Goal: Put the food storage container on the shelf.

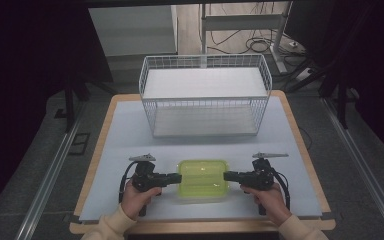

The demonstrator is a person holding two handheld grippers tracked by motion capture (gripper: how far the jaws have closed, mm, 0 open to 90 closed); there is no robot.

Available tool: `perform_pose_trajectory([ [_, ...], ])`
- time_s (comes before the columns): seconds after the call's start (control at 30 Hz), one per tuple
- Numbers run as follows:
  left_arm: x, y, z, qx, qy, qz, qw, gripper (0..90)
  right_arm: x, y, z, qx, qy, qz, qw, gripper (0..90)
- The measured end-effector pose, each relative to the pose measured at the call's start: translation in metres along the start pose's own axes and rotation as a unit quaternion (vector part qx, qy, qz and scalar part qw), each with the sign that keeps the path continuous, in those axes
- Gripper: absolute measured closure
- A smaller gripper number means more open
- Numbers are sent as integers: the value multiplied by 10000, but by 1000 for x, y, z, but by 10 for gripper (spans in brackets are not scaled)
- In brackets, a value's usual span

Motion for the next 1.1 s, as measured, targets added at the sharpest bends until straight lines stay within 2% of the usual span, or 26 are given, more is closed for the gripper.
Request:
perform_pose_trajectory([
  [0.3,2,1,2,35,-106,35,9999,809,2,4,-5,42,113,105,9999,807],
  [0.67,5,1,2,53,-133,60,9999,809,5,6,-8,7,267,198,9994,808],
  [1.1,21,4,2,56,-254,142,9996,808,17,14,-16,-2,354,359,9987,808],
])
Point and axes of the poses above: each handheld gripper's, and its own axes: y roughly backward along the jaws, x roughly out of its top, z roughly to its right, the point moved 7 cm from there along -y, roughly forward along the jaws, and after that the axes turned 14 degrees about -y, right-handed, at the moved point
